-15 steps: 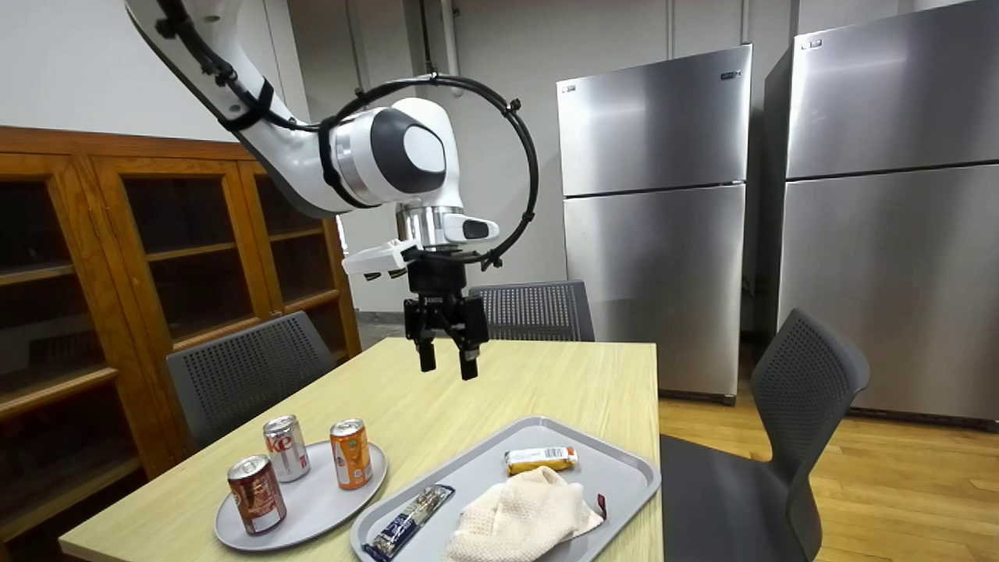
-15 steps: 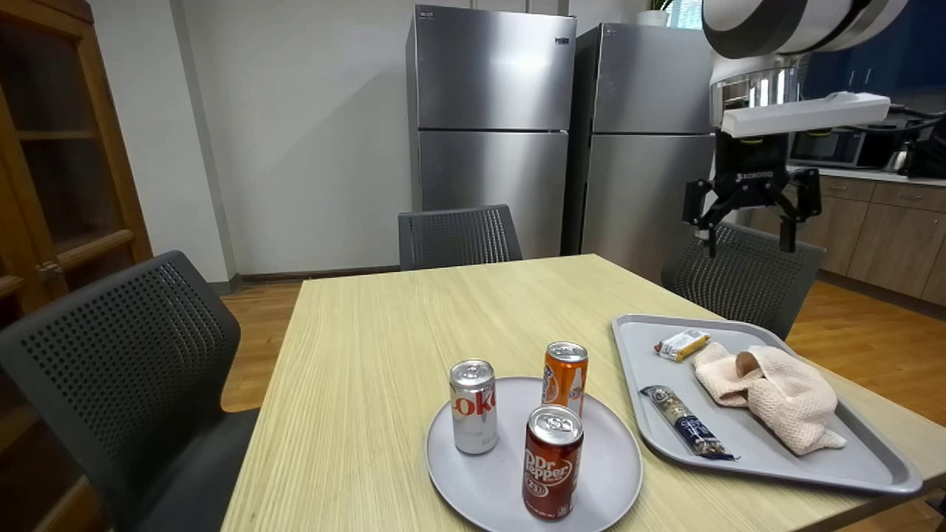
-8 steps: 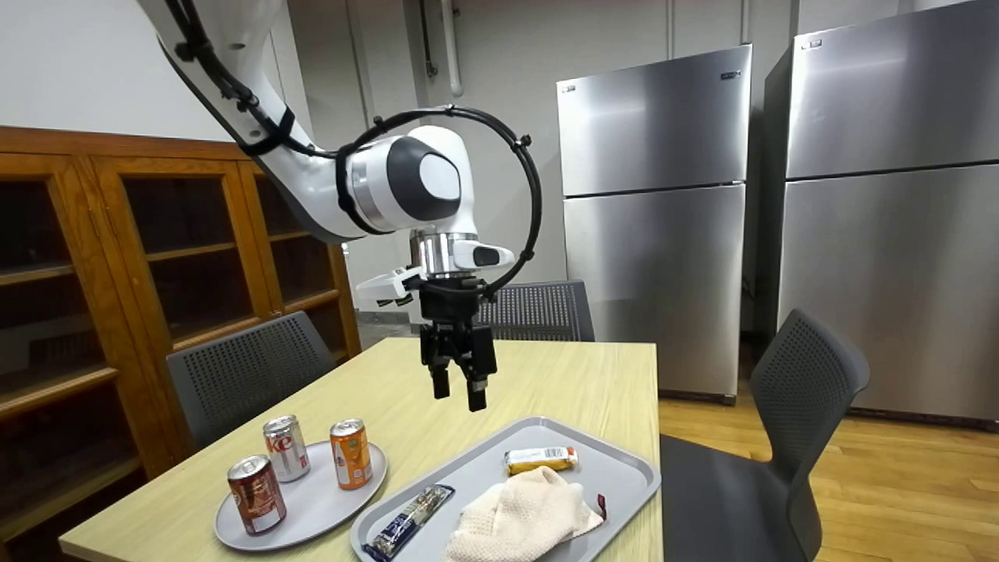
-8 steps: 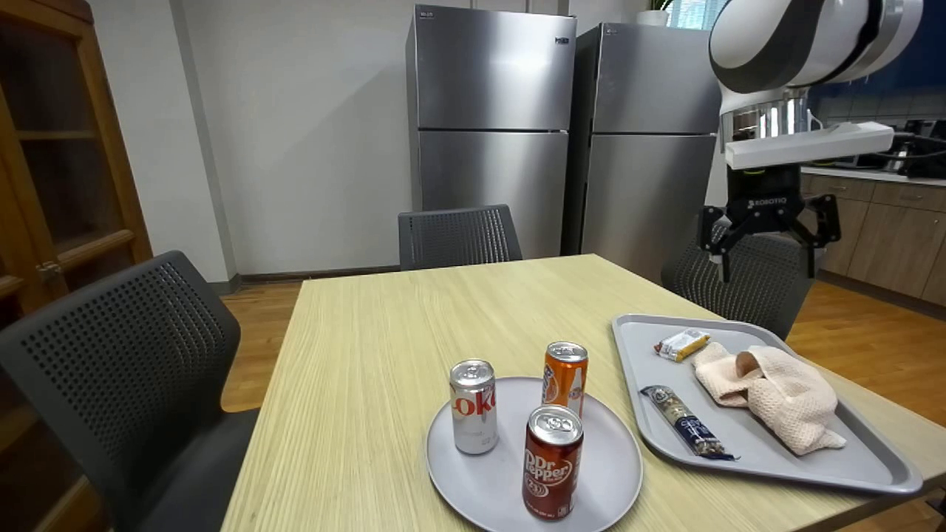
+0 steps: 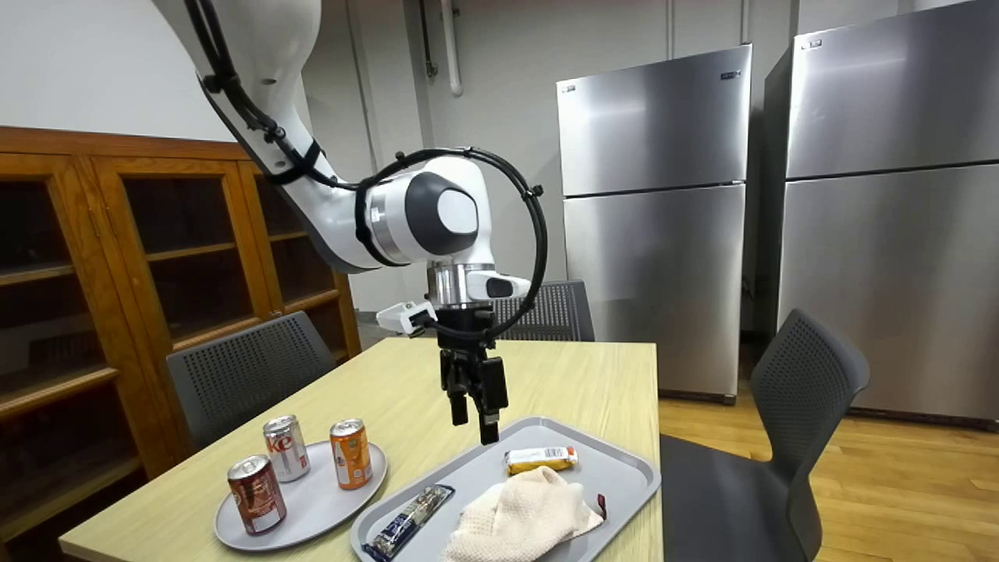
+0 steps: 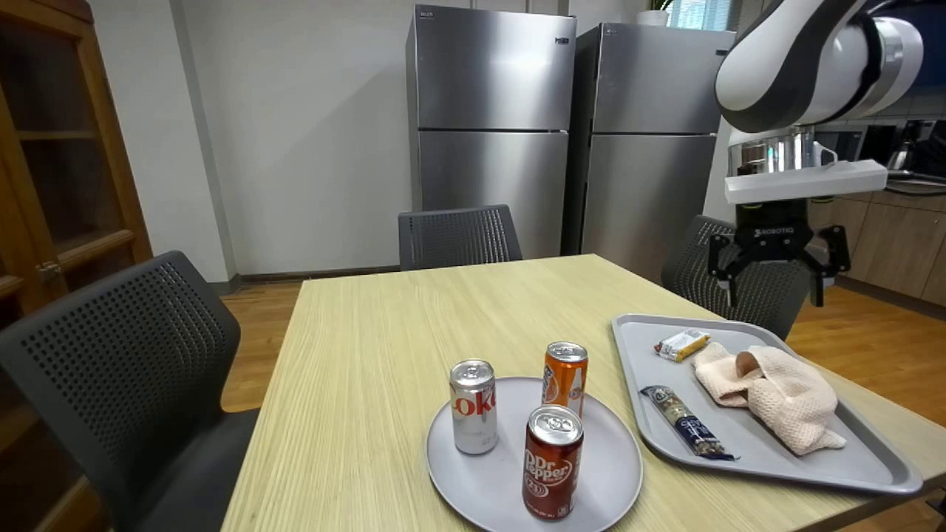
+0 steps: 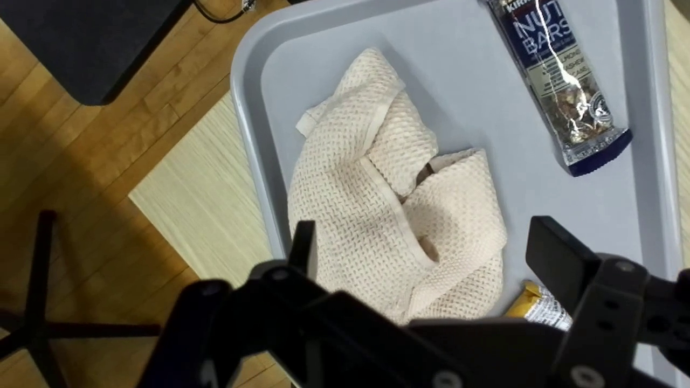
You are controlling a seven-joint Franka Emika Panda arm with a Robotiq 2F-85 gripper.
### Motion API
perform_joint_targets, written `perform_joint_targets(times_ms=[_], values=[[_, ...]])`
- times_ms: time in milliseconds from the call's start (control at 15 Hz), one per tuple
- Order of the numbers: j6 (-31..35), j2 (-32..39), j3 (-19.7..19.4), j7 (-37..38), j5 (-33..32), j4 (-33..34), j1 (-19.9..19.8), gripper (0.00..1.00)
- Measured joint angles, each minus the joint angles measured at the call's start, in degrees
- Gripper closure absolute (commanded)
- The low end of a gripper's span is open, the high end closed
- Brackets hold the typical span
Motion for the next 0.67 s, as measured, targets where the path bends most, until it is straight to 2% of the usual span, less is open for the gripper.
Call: perform_joint_targets(times_ms=[667], values=[[7.68, 9.16, -2.35, 6.19, 0.24, 1.09, 0.01, 0.0]])
